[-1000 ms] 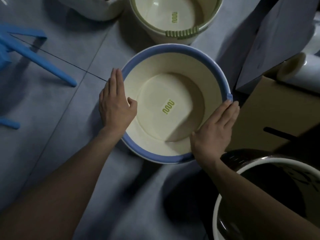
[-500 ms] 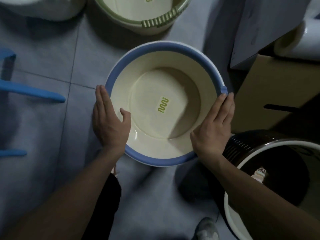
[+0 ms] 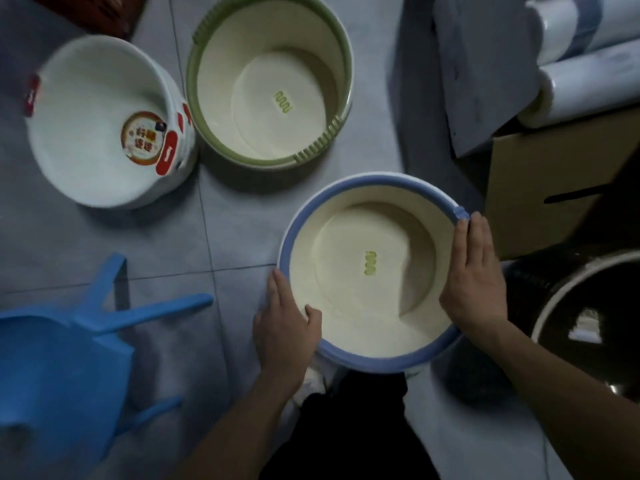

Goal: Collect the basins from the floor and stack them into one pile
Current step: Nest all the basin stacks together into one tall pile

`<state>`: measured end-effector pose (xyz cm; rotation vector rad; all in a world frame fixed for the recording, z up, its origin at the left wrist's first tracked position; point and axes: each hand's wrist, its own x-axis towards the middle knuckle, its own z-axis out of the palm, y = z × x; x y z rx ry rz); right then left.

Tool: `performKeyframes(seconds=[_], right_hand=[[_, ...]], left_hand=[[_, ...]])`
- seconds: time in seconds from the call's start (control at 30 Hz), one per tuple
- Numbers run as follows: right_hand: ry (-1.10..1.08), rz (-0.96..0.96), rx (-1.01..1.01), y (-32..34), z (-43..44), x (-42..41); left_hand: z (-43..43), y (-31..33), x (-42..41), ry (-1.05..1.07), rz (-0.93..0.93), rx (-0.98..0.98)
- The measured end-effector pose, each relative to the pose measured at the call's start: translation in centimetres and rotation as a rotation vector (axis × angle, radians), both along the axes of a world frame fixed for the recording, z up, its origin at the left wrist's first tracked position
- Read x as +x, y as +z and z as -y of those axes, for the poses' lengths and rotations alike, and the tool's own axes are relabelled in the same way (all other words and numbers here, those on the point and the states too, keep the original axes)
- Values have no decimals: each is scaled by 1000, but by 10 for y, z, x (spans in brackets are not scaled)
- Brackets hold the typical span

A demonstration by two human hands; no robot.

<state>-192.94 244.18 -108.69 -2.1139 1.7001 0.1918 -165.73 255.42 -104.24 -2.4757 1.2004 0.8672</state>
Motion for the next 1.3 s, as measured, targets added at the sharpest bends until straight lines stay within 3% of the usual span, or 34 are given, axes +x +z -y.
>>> performKeyframes(seconds=[0.1, 0.3, 0.47, 0.67, 0.77, 0.93, 1.03, 1.17, 1.23, 1.3], right_hand=[[-34, -88, 262, 33, 4, 2], [14, -199, 575, 83, 44, -2], [-155, -130, 453, 97, 58, 22], [-410, 95, 281, 106, 98, 113], [-437, 133, 194, 99, 137, 166], [-492, 172, 215, 67, 190, 246], [-816, 269, 401, 37, 215, 283], [-1506, 562, 801, 1, 226, 310], [-1685, 715, 864, -10, 223, 316], [-1738, 742, 834, -12, 220, 320]], left_hand=[[20, 26, 16, -81, -102, 220], [77, 54, 54, -155, -287, 546], [118, 49, 86, -332, -343, 592], [173, 20, 165, -156, -381, 528], [202, 5, 206, 8, -449, 424], [245, -23, 236, 511, -590, 260], [261, -51, 239, 839, -653, 222], [269, -73, 234, 1232, -824, 180], [270, -73, 233, 1338, -870, 155], [266, -72, 236, 1341, -896, 158]])
